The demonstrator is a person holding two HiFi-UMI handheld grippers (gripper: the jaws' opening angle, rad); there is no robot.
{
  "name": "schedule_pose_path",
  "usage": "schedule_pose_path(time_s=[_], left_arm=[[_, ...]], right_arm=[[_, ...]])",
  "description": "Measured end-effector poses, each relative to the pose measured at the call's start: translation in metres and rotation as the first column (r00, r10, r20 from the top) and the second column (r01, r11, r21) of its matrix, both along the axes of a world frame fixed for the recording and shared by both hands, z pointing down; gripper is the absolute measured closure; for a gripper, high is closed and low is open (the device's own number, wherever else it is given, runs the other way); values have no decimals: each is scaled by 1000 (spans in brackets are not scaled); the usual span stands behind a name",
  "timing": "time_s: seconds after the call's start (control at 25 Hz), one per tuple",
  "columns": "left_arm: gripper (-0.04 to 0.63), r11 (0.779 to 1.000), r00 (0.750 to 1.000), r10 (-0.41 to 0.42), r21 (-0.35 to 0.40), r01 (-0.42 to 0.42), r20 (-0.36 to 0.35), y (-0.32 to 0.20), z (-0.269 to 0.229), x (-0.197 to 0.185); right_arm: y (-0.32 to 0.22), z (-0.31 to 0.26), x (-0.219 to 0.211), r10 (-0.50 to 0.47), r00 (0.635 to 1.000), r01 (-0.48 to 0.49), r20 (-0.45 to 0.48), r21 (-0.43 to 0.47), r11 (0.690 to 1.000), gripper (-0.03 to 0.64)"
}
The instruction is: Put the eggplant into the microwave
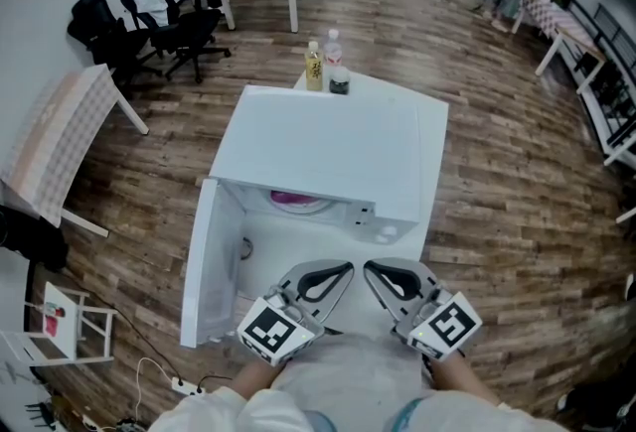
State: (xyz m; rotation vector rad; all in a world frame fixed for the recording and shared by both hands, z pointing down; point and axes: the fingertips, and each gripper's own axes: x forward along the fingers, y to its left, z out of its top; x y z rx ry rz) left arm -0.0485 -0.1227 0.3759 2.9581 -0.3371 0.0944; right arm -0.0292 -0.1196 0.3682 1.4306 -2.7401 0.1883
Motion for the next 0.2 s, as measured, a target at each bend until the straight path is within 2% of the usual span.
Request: schedule_pose_path(time_s=[0.2], left_arm=[[594, 1000, 1000, -6, -16, 6, -7, -7, 3, -2]], right_arm=[[-4, 4, 0, 7, 1000, -7, 0, -8, 1000, 583]])
